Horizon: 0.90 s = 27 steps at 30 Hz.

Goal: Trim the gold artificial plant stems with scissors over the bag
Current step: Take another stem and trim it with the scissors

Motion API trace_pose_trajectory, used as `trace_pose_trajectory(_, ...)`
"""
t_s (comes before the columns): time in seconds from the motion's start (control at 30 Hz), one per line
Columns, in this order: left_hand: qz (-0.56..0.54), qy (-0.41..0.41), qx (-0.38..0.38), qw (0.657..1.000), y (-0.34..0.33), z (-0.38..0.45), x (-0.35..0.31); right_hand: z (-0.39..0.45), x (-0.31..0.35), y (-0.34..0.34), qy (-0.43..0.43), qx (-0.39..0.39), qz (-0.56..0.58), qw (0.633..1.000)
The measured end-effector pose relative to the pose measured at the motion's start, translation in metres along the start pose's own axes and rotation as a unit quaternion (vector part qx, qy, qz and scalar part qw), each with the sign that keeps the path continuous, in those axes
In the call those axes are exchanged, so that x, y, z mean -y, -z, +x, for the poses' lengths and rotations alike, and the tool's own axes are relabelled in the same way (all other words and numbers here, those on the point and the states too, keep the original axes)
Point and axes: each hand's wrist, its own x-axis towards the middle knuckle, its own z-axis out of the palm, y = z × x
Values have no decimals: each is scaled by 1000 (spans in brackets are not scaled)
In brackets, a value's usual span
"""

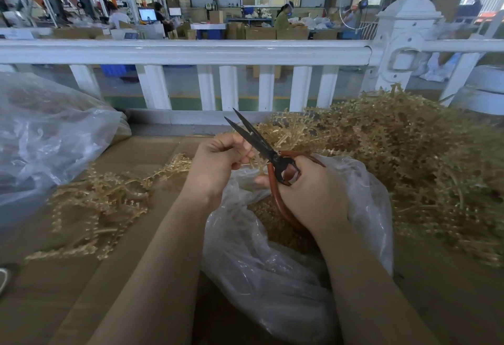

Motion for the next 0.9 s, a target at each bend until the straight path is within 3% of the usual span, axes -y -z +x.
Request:
trace_pose_trajectory(0.2, -14, 27, -3, 1000, 1, 1, 1, -1, 2, -1, 1, -2, 35, 999)
trace_pose_trajectory(0.4, -30, 83, -6, 996, -3, -1, 1, 0, 4, 0, -71, 5, 171, 983)
trace_pose_trajectory(0.7, 3, 86, 18, 996, -11, -4, 1, 5, -2, -6, -96, 54, 228, 967)
trace_pose_trajectory(0.9, 1, 51, -33, 998, -8, -1, 2, 4, 0, -6, -97, 49, 232, 967)
